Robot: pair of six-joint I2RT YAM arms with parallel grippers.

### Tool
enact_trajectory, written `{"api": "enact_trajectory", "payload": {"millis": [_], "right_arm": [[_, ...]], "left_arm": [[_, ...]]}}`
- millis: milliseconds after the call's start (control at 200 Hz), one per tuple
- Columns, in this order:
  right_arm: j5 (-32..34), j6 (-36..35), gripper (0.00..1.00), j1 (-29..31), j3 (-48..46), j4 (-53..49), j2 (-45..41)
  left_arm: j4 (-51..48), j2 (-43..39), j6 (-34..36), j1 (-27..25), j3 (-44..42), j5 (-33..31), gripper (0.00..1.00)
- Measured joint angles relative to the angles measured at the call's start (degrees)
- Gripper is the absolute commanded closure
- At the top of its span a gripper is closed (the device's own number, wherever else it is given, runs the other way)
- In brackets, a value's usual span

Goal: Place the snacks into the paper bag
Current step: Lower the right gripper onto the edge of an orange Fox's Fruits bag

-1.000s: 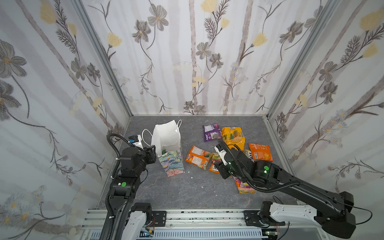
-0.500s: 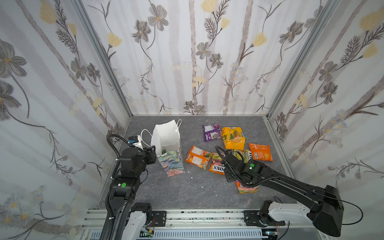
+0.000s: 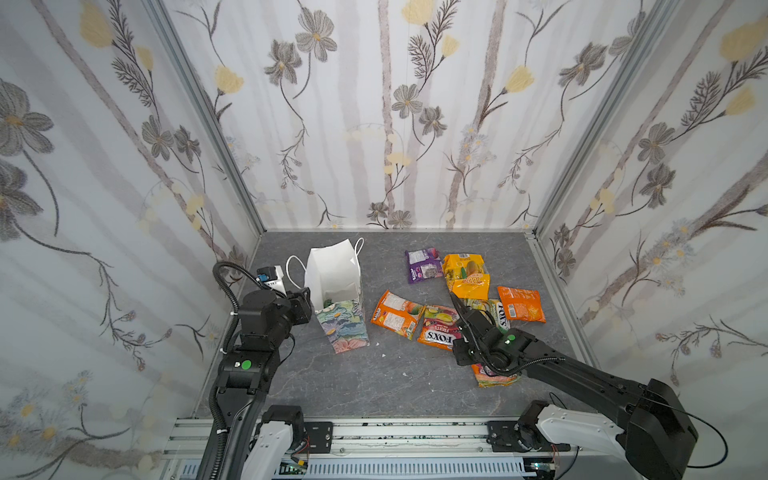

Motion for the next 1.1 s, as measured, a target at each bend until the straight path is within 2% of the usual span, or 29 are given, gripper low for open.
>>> {"api": "enact_trajectory", "payload": {"millis": [450,1099], "right_arm": [[-2.6,-2.6,0.45,-3.9,-5.6,11.7,-0.2],[-6.5,-5.5,0.47,-9.2,-8.6,18.6,1.9]], "left_arm": [[0.8,-0.4,-0.1,0.0,-2.5,0.2,0.51],[0.3,-0.9,-0.1,-0.1,-2.0,0.0,0.51]]}}
